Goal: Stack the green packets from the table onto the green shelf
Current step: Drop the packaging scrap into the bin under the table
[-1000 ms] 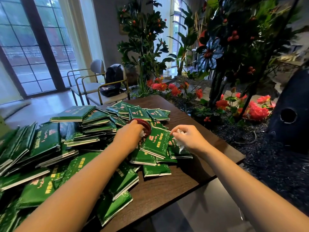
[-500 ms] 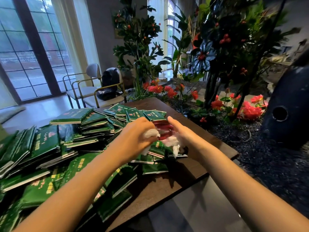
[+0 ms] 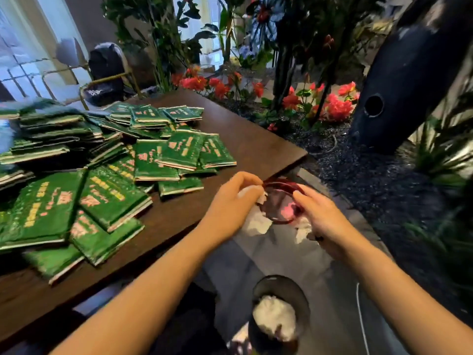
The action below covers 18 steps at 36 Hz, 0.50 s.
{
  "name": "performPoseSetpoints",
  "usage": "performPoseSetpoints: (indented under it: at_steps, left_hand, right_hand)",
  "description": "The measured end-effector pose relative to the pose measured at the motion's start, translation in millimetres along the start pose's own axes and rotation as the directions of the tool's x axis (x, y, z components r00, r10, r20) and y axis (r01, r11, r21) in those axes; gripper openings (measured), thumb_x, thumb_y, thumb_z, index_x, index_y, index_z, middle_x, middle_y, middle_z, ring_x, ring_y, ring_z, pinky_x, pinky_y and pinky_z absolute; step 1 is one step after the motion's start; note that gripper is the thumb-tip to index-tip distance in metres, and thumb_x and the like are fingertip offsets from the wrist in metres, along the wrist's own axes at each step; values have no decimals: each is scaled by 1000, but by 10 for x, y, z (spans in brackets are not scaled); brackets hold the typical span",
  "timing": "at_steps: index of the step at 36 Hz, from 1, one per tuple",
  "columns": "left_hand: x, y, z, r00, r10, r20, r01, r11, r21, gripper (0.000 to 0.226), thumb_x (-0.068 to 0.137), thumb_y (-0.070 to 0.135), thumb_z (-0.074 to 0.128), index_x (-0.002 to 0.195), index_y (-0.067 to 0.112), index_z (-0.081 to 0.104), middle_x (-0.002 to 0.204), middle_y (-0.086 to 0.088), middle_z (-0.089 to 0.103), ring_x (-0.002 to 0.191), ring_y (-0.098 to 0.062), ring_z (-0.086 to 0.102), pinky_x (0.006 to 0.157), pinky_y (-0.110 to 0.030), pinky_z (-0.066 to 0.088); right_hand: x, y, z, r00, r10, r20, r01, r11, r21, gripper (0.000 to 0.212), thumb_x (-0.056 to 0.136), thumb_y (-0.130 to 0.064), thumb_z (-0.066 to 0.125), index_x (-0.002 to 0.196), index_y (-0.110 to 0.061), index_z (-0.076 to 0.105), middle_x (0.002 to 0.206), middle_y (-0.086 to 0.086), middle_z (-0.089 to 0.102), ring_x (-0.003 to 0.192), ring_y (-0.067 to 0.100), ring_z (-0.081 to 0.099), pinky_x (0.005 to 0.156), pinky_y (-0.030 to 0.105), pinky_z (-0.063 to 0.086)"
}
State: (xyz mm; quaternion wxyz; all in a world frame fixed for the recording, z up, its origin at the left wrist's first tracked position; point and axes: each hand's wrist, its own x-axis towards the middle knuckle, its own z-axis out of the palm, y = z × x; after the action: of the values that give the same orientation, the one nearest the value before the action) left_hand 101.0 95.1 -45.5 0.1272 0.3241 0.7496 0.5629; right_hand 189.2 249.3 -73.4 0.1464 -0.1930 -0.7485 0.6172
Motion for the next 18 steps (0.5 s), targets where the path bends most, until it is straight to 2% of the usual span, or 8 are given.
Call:
performPoseSetpoints:
  at_steps: [2,5,8,10,12,15,16,18]
  left_hand:
    - [-41,-151,225,986,-133,105,131,991,25,8,94,14,57,101,16,59,87,9,61,80,-2,55,69,-12,42]
    - [-116,-490,532,932,-289,218,272,956,106,16,93,22,58,108,21,51,98,9,56,87,-6,55,67,-20,43]
    - [-145,-830,744,881,-403,248,365,912,186,42,91,22,61,126,17,38,122,-6,49,107,-21,55,76,-25,44]
    - [-173,-1042,853,822,-505,262,456,861,227,52,90,22,63,132,13,34,124,-10,46,111,-26,54,78,-28,44]
    - [-220,-1290,974,754,-602,264,565,798,207,48,89,18,63,128,8,39,115,-10,49,102,-24,54,75,-29,45]
    - [-284,-1604,1126,707,-665,241,670,739,75,21,87,10,61,107,3,58,93,-10,57,86,-22,54,59,-26,43]
    - [-316,-1680,1166,711,-669,216,672,737,72,8,88,6,60,95,7,61,90,-10,59,86,-23,56,60,-27,42]
    - [-386,-1826,1257,705,-687,175,689,722,63,13,88,5,58,97,13,61,100,-10,61,94,-25,60,70,-27,43]
  right_hand:
    - [-130,233,-110,997,69,-26,-69,998,-12,24,100,-14,43,98,-27,63,98,-6,67,82,-5,61,76,11,47]
    - [-310,666,-227,977,206,-55,-206,978,10,21,101,-15,42,108,-20,61,94,-9,66,72,-10,62,64,5,46]
    - [-409,1020,-233,928,362,-90,-358,932,57,24,101,-23,44,115,-20,63,93,-6,69,84,6,68,78,30,55]
    - [-416,1243,-220,895,433,-111,-425,901,87,21,100,-24,45,112,-23,62,91,-7,68,83,8,64,71,26,55]
    - [-424,1489,-196,871,475,-124,-467,880,92,20,99,-23,47,111,-22,62,95,-5,68,83,7,62,65,20,49]
    - [-426,1830,-155,825,545,-148,-541,838,73,14,98,-20,50,102,-21,63,109,8,67,94,19,62,79,30,50]
    - [-418,1928,-138,813,564,-149,-561,825,63,13,97,-20,50,102,-20,63,110,10,66,95,21,61,78,29,49]
    - [-401,2092,-97,787,601,-141,-601,798,46,18,98,-18,50,110,-14,62,107,11,65,87,19,60,64,22,46]
